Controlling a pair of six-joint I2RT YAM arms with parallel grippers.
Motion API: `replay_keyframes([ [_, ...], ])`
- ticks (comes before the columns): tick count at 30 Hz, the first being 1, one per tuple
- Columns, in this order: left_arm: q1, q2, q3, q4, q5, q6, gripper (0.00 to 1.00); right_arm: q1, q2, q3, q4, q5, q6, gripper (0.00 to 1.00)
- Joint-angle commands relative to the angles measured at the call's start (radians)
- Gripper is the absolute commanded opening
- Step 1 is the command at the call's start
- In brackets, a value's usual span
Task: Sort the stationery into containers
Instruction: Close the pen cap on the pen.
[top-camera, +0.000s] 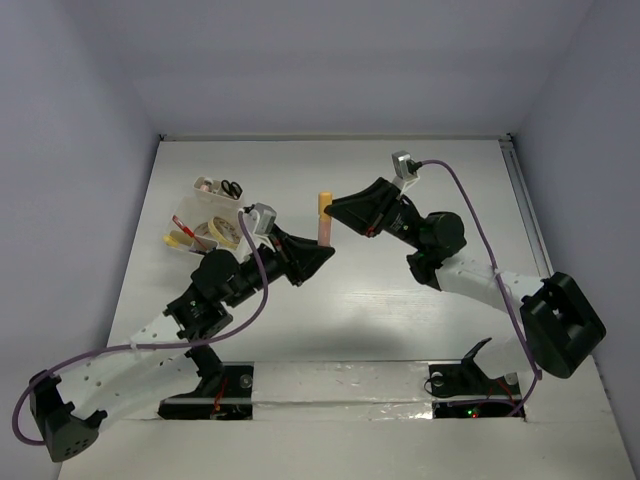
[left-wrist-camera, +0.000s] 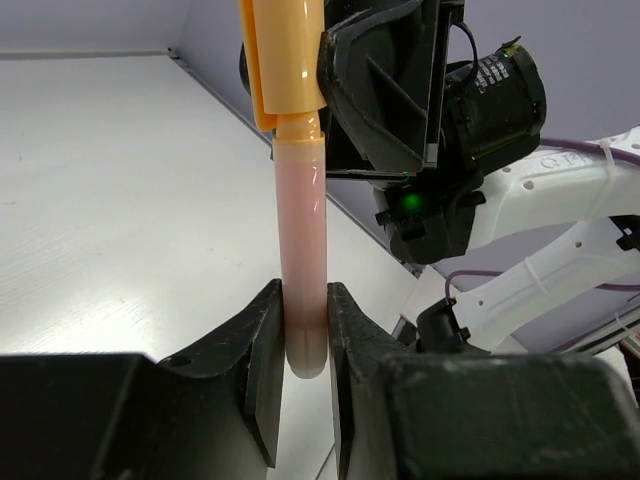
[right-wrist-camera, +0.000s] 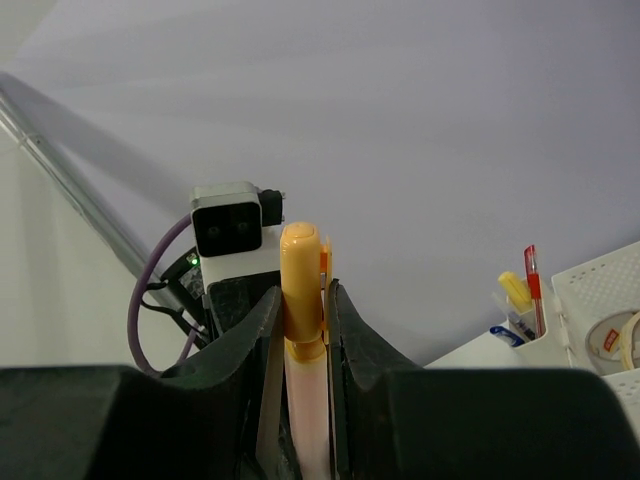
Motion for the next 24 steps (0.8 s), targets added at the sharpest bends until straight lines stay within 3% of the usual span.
replay_keyframes([
  [1, 0.01, -0.029, 0.1, 0.088, -0.064, 0.048, 0.0, 0.012, -0.007, -0.021, 0.043, -0.117, 0.016, 0.02],
  [7, 0.01, -0.042, 0.111, 0.11, -0.072, 0.065, 0.0, 0.021, -0.004, -0.022, 0.018, -0.168, 0.004, 0.01],
  [16, 0.01, -0.009, 0.045, 0.344, -0.067, 0.042, 0.0, 0.021, 0.034, -0.016, 0.196, -0.225, 0.074, 0.02],
  [24, 0.01, 0.037, 0.074, 0.51, -0.013, 0.037, 0.0, 0.031, 0.072, -0.002, 0.238, -0.259, 0.105, 0.03],
])
